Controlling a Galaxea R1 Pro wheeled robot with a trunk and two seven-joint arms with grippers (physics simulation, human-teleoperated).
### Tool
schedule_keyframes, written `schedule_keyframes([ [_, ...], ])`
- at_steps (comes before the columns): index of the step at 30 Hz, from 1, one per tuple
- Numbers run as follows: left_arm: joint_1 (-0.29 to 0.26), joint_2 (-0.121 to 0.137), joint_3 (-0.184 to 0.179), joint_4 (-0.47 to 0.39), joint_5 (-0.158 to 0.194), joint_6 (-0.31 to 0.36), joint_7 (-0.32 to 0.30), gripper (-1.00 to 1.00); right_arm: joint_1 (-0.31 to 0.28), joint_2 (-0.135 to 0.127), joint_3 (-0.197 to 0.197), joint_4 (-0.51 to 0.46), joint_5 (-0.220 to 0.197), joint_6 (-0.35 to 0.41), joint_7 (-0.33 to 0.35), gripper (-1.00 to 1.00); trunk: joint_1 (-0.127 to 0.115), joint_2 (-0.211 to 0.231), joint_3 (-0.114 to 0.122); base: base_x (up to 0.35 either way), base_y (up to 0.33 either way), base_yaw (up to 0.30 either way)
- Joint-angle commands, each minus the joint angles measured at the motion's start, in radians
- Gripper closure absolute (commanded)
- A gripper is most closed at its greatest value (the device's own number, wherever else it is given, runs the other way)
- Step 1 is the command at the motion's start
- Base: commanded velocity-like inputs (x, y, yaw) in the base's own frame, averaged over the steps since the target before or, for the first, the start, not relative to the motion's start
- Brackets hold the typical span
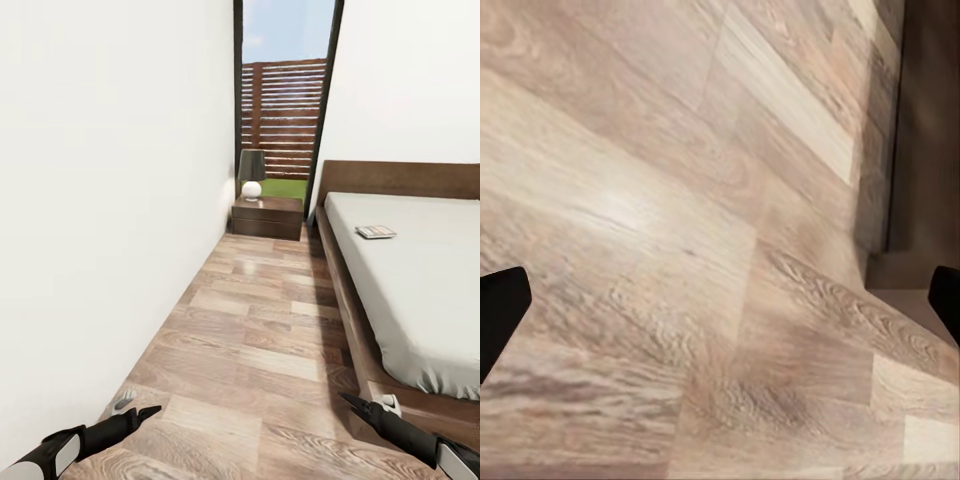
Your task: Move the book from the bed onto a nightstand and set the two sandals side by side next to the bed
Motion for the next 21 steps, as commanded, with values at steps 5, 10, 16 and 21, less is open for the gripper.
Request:
schedule_keyframes([
  [5, 0.000, 0.000, -0.003, 0.000, 0.010, 0.010, -0.003, -1.00, 0.000, -0.001, 0.005, 0.001, -0.010, 0.009, 0.002, -1.00, 0.000, 0.000, -0.001, 0.167, 0.006, -0.233],
  [10, 0.000, 0.000, -0.003, 0.000, 0.010, 0.010, -0.003, -1.00, -0.001, -0.001, 0.005, 0.001, -0.011, 0.009, 0.003, -1.00, 0.000, 0.000, -0.001, 0.167, 0.002, -0.224],
  [16, 0.000, 0.000, -0.003, 0.000, 0.010, 0.010, -0.002, -1.00, 0.000, -0.001, 0.005, 0.001, -0.011, 0.009, 0.003, -1.00, 0.000, 0.000, -0.001, 0.167, 0.001, -0.207],
  [21, 0.000, 0.000, -0.003, 0.000, 0.010, 0.010, -0.003, -1.00, 0.000, -0.001, 0.005, 0.001, -0.011, 0.009, 0.004, -1.00, 0.000, 0.000, -0.001, 0.167, 0.004, -0.177],
])
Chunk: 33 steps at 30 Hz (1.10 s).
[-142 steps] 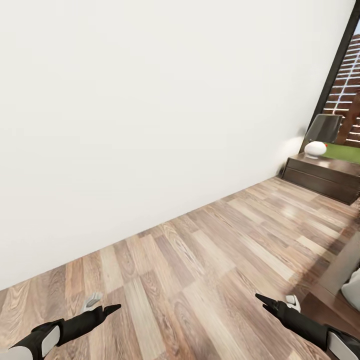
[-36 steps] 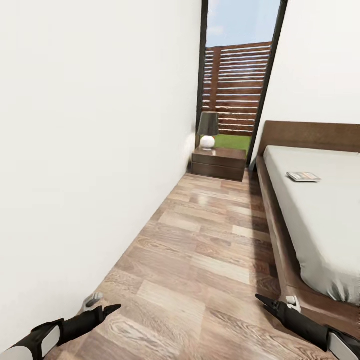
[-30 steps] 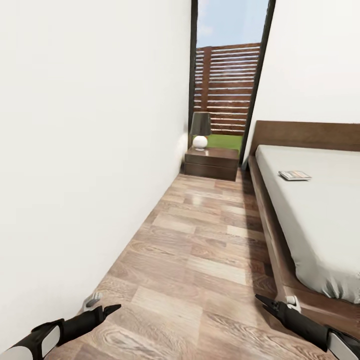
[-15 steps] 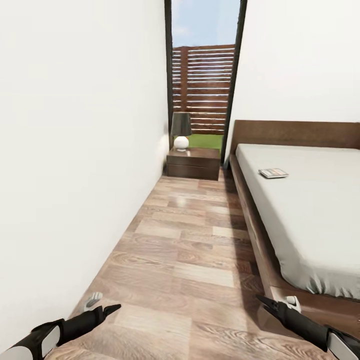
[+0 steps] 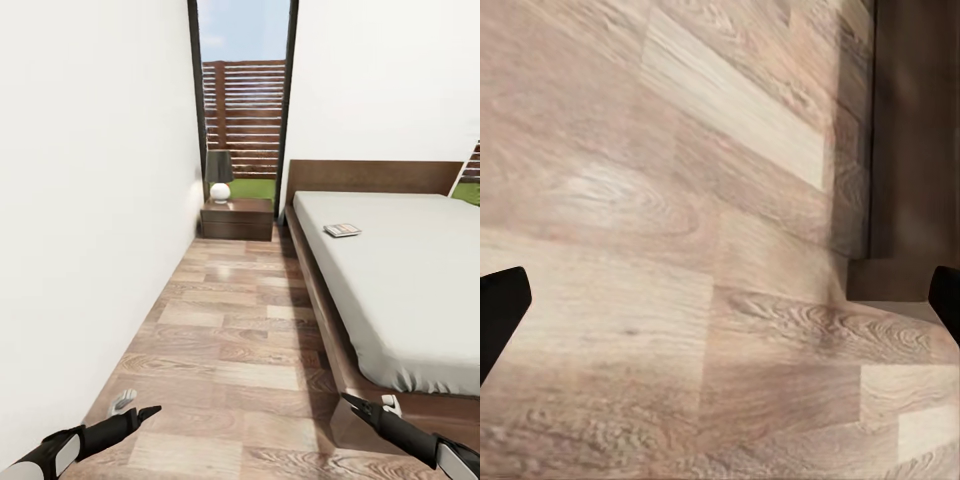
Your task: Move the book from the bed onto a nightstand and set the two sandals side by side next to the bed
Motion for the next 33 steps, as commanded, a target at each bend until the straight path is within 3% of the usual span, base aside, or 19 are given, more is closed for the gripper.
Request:
schedule_keyframes([
  [1, 0.000, 0.000, -0.003, 0.000, 0.010, 0.010, -0.002, -1.00, -0.001, -0.001, 0.005, 0.000, -0.011, 0.009, 0.001, -1.00, 0.000, 0.000, -0.001, 0.167, 0.030, -0.156],
  [33, 0.000, 0.000, -0.003, 0.000, 0.010, 0.010, -0.002, -1.00, -0.001, -0.001, 0.004, 0.000, -0.011, 0.009, 0.003, -1.00, 0.000, 0.000, -0.001, 0.167, 0.090, -0.028],
])
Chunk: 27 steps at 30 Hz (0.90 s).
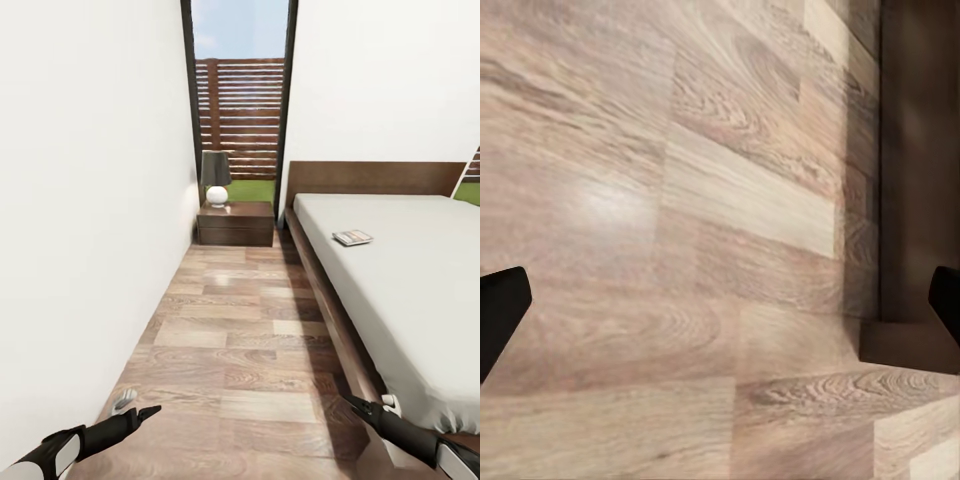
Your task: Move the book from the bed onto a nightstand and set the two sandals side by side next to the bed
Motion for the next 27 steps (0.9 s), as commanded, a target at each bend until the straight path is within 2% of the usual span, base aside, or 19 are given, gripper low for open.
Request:
schedule_keyframes([
  [1, 0.000, 0.000, -0.003, 0.000, 0.010, 0.010, -0.002, -1.00, -0.001, -0.001, 0.005, 0.000, -0.011, 0.009, 0.001, -1.00, 0.000, 0.000, -0.001, 0.167, 0.060, 0.000],
  [27, 0.000, 0.000, -0.003, 0.000, 0.010, 0.010, -0.002, -1.00, -0.001, -0.001, 0.006, 0.000, -0.011, 0.009, 0.000, -1.00, 0.000, 0.000, -0.001, 0.167, 0.008, 0.000],
])
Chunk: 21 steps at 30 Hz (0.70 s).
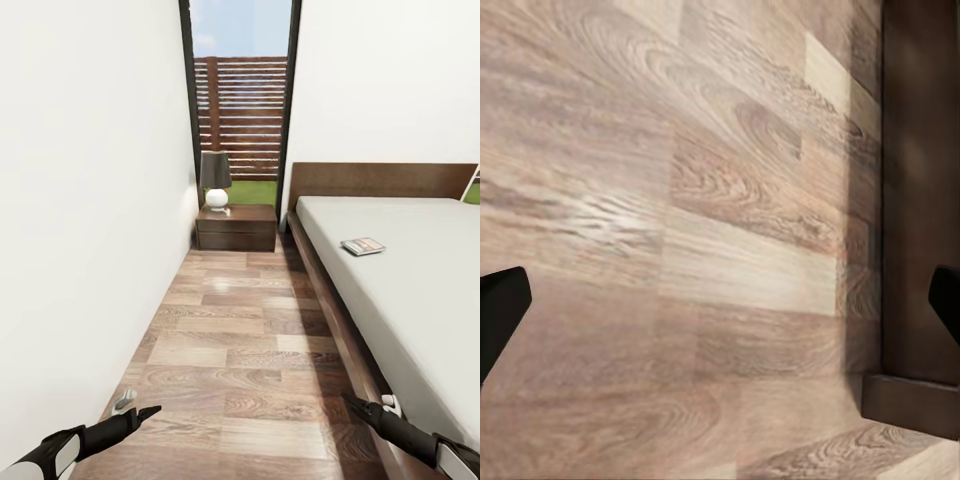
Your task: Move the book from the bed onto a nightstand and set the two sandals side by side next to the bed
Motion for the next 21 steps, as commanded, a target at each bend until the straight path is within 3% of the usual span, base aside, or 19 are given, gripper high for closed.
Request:
schedule_keyframes([
  [1, 0.000, 0.000, -0.003, 0.000, 0.010, 0.010, -0.002, -1.00, -0.001, -0.001, 0.005, 0.000, -0.011, 0.009, 0.001, -1.00, 0.000, 0.000, -0.001, 0.167, 0.000, 0.000],
  [21, 0.000, 0.000, -0.003, 0.000, 0.010, 0.010, -0.002, -1.00, 0.000, -0.001, 0.004, 0.000, -0.012, 0.010, -0.005, -1.00, 0.000, 0.000, -0.001, 0.167, 0.017, 0.000],
])
